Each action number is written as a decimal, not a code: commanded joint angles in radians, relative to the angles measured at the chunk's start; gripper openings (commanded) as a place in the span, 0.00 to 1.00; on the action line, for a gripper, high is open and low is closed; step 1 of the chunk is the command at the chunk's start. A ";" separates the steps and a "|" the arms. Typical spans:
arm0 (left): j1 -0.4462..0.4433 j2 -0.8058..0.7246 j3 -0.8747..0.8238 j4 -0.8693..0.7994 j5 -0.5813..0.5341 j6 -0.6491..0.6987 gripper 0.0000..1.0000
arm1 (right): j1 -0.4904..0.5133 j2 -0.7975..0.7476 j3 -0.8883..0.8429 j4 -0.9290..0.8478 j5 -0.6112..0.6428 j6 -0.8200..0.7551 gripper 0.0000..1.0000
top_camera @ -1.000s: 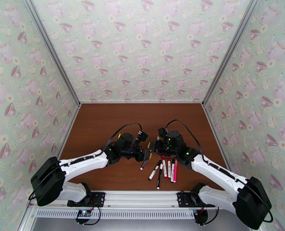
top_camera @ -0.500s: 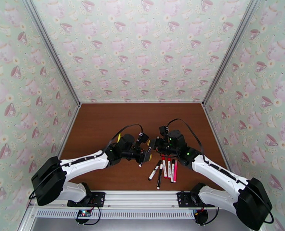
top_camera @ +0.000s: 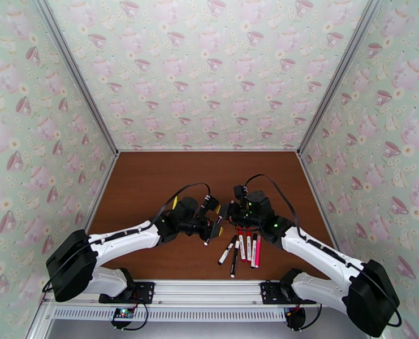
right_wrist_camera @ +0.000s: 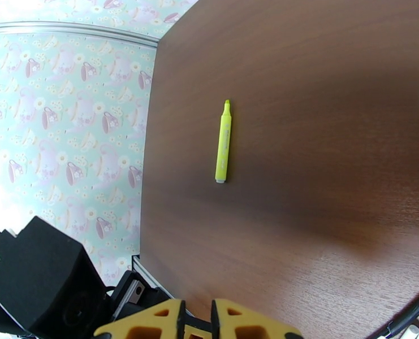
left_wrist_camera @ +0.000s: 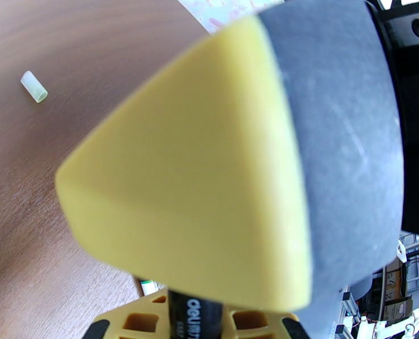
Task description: Open the pen caps
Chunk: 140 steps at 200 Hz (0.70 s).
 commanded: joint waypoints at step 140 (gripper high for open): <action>-0.018 0.001 0.002 -0.014 -0.011 0.024 0.09 | 0.005 0.005 0.029 0.013 -0.018 -0.009 0.15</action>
